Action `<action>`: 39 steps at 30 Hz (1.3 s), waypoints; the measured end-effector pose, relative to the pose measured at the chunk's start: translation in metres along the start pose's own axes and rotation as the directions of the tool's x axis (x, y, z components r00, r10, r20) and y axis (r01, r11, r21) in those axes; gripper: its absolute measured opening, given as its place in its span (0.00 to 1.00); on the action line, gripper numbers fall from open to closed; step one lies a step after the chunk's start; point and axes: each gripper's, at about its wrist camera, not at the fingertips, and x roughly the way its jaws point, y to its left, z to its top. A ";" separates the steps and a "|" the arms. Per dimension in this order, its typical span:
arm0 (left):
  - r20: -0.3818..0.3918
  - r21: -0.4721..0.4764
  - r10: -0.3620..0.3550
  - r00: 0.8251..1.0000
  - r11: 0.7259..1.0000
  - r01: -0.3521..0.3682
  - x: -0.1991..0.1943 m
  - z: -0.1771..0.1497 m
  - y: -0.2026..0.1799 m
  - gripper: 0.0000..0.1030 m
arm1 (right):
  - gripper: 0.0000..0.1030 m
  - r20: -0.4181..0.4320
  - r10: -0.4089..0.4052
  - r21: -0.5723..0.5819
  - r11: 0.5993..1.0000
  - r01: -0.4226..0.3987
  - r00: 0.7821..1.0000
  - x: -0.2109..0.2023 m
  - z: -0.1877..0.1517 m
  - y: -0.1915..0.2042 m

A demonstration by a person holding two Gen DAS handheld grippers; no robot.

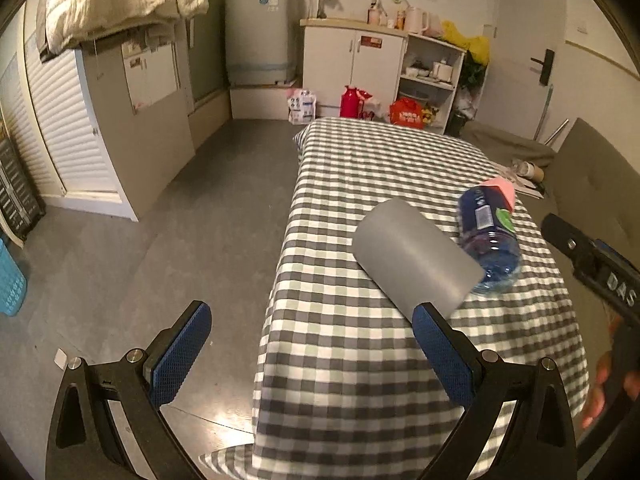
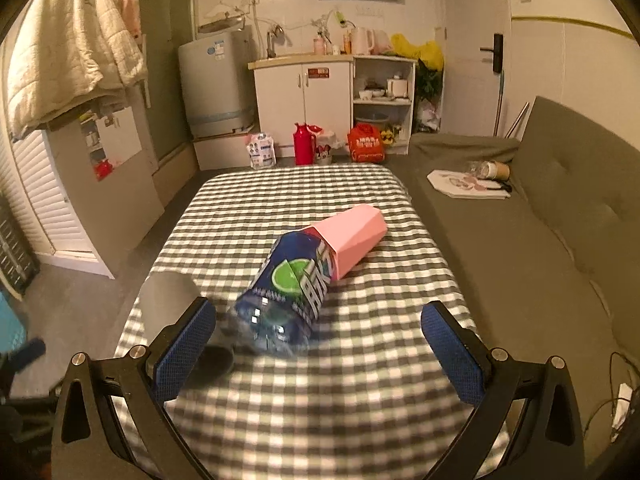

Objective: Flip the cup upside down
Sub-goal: 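Move the right tool to the blue bottle and close around its base, then lift the blue bottle with the right tool toward the left tool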

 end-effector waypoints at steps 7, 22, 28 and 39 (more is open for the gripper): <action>-0.040 -0.010 -0.018 0.999 1.000 0.017 0.023 0.000 0.003 1.00 | 0.93 -0.098 0.033 0.011 0.999 -0.032 0.995 0.053 0.010 0.018; -0.096 0.002 -0.029 0.995 1.000 0.029 0.032 -0.013 0.000 1.00 | 0.72 -0.233 0.142 0.056 0.990 -0.133 0.962 0.089 -0.008 0.010; -0.078 0.016 0.008 0.997 1.000 -0.007 0.005 -0.021 0.002 1.00 | 0.72 -0.241 0.125 0.040 0.992 -0.119 0.962 0.059 -0.024 -0.007; -0.015 0.014 -0.003 1.000 1.000 0.003 -0.054 -0.041 -0.001 1.00 | 0.72 -0.284 0.134 -0.027 0.989 -0.147 0.949 -0.016 -0.089 -0.003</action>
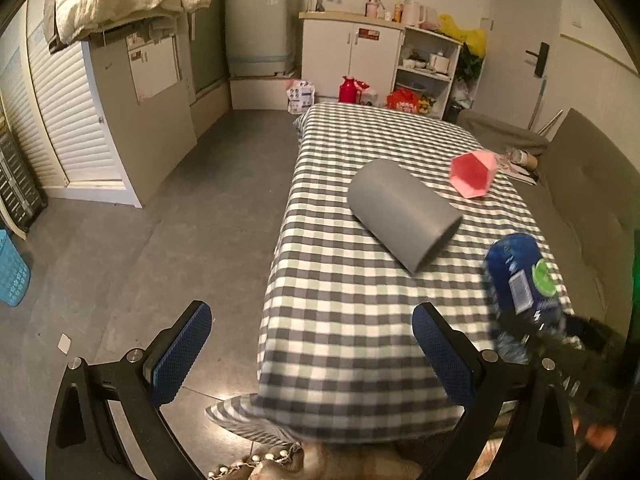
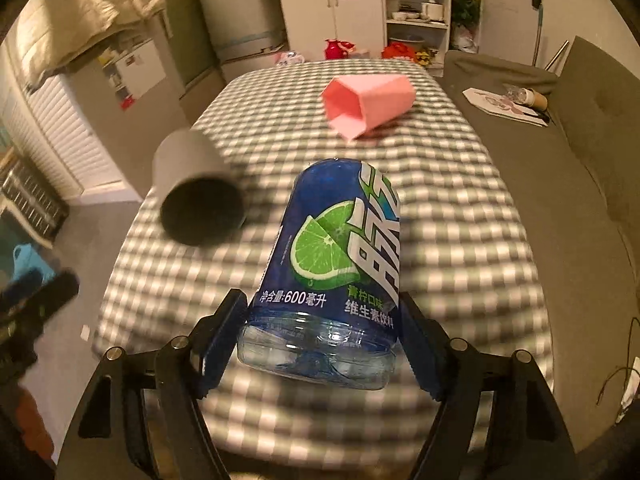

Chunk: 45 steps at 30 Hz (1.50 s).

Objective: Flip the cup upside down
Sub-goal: 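Lift the blue bottle with the right tool toward the left tool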

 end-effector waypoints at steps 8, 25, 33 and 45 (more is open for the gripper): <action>0.004 -0.001 0.005 1.000 1.000 -0.005 -0.013 -0.004 -0.004 1.00 | 0.72 -0.005 0.017 -0.039 0.999 -0.018 1.000 -0.009 -0.021 0.022; 0.101 -0.010 -0.002 0.995 1.000 0.003 -0.046 0.007 -0.020 1.00 | 0.89 0.145 -0.031 -0.051 0.998 0.039 0.989 -0.072 -0.025 0.003; 0.056 0.053 -0.079 0.995 0.996 0.076 -0.038 0.000 -0.067 1.00 | 0.89 0.195 -0.182 0.034 0.983 0.178 0.964 -0.104 -0.031 -0.054; -0.025 0.117 -0.149 0.989 0.982 0.151 -0.014 -0.018 -0.118 1.00 | 0.89 0.240 -0.219 0.163 0.970 0.183 0.946 -0.116 -0.037 -0.118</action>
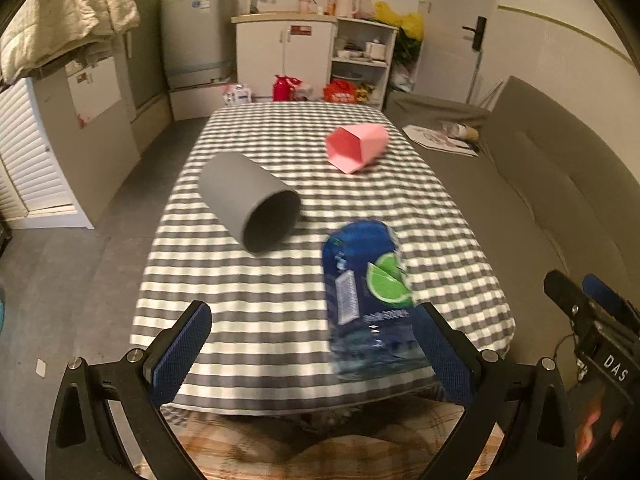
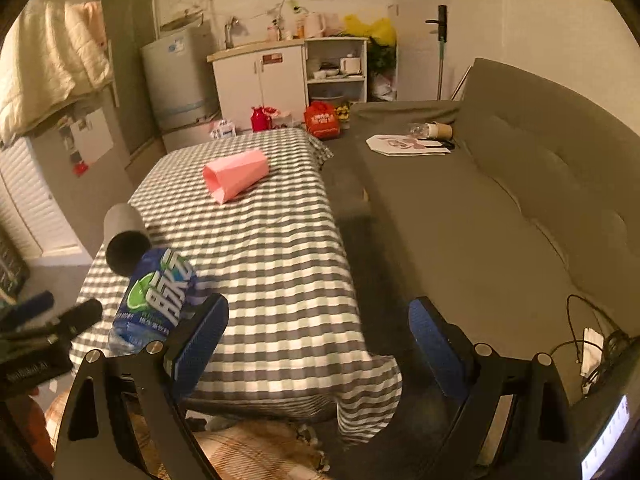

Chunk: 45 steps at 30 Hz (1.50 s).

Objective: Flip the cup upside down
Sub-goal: 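Lift the blue bottle with the right tool toward the left tool, then close the left tool on the bottle base while the right tool releases it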

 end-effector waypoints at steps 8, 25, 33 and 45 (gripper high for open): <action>-0.058 0.023 -0.030 0.998 0.999 0.031 0.020 -0.008 -0.016 1.00 | 0.89 -0.013 0.009 0.014 1.000 -0.009 1.000 0.007 -0.006 -0.008; -0.137 0.044 -0.066 0.988 0.996 0.073 0.054 -0.020 -0.027 0.72 | 0.89 -0.056 0.020 0.032 0.999 -0.018 0.998 0.027 -0.012 -0.009; -0.067 0.057 -0.059 0.996 0.996 0.063 0.028 -0.007 -0.020 0.72 | 0.89 -0.052 0.039 0.017 0.999 -0.038 0.998 0.022 -0.011 0.002; -0.200 0.086 -0.082 0.976 0.991 0.100 0.020 0.003 -0.010 0.72 | 0.89 -0.057 0.054 -0.018 0.998 -0.055 0.997 0.017 -0.012 0.018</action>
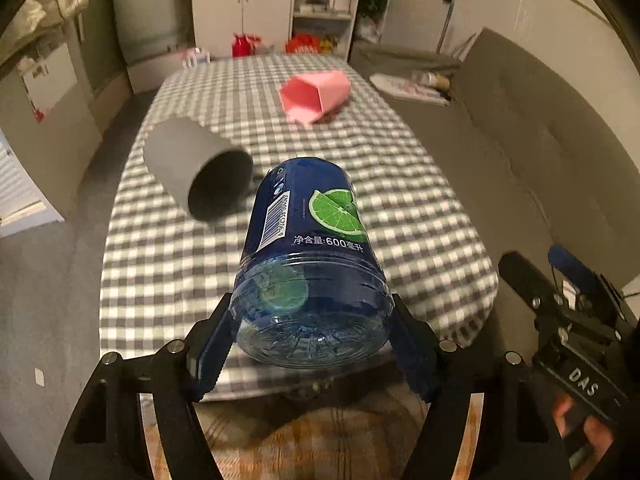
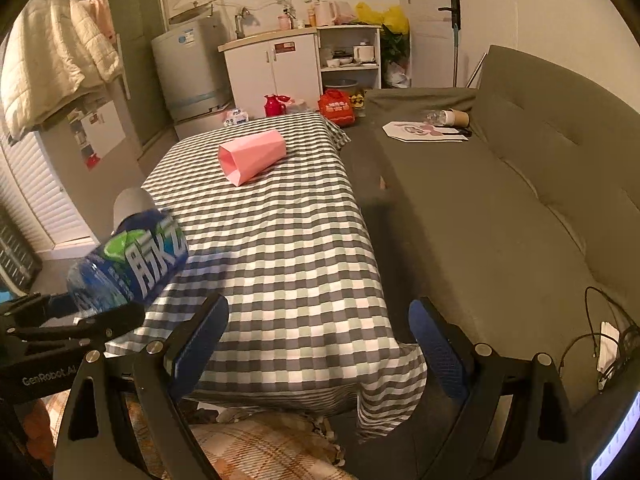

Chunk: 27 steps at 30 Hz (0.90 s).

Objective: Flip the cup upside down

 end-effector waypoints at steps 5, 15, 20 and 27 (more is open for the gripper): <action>-0.050 0.054 0.010 0.999 0.999 -0.008 -0.008 -0.007 0.000 0.72 | 0.89 -0.007 0.002 -0.008 1.000 -0.002 1.000 0.000 -0.002 0.004; -0.120 0.135 0.002 0.993 0.991 0.015 -0.015 0.022 -0.006 0.72 | 0.89 -0.016 0.011 -0.007 1.000 -0.011 1.000 0.004 -0.004 0.006; -0.233 0.273 0.034 0.972 0.962 0.031 -0.010 0.026 -0.011 0.72 | 0.89 -0.022 0.018 0.010 1.000 -0.017 1.000 0.006 -0.005 0.001; -0.407 0.377 0.130 0.904 0.925 0.037 0.004 0.017 -0.010 0.72 | 0.89 -0.042 0.045 0.041 0.998 -0.044 0.998 0.018 -0.006 -0.004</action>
